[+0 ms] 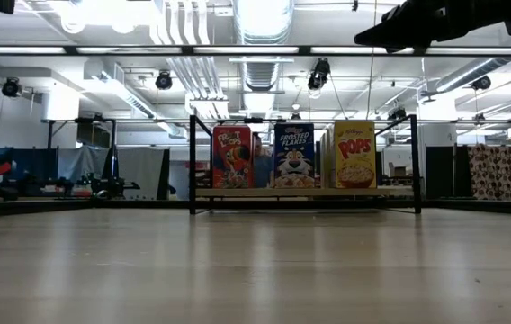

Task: Stack cereal on shelf
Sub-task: Put the red cereal box on the shelf aligned with the other red cereal boxes

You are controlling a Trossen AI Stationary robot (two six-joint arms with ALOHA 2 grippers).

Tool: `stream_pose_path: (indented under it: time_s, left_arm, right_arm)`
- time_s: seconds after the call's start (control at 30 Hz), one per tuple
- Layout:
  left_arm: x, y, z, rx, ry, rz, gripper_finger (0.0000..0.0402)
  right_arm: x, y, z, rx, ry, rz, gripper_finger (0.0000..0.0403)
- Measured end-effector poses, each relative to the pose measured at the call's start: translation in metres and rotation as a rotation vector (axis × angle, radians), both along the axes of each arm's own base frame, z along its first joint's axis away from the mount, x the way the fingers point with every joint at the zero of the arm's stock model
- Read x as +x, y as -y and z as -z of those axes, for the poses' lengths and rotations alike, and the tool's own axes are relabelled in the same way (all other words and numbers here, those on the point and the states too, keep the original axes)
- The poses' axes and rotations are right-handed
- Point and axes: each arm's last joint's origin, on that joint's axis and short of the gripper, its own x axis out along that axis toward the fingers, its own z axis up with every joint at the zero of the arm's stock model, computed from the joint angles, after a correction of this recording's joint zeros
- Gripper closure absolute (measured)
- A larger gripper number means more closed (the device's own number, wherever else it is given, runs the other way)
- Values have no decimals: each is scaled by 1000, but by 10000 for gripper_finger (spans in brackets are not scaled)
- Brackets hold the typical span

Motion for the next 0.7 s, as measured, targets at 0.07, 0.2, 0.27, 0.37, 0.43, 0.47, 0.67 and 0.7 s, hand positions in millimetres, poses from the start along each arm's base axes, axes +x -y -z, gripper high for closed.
stream_pose_path:
  time_s: [0.07,0.2,0.27,0.37,0.43,0.47,0.67,0.7]
  left_arm:
    - [-1,0,4,2,-4,0,106]
    - [1,2,11,-19,16,4,106]
    - [0,3,14,-24,13,9,106]
    - [-3,4,17,-31,-10,9,106]
    - [-4,4,19,-37,-18,9,106]
    - [-4,4,20,-39,-20,9,106]
    - [-5,5,30,-46,-11,11,107]
    - [-4,6,32,-51,-7,11,107]
  right_arm:
    - [0,0,0,0,-1,0,394]
    - [0,0,0,0,-2,0,394]
    - [0,0,0,0,-3,0,394]
    - [0,0,0,0,-3,0,394]
    - [0,0,0,0,-3,0,394]
    - [0,0,0,0,-3,0,394]
    - [0,0,0,0,-3,0,394]
    - [0,0,0,0,-3,0,394]
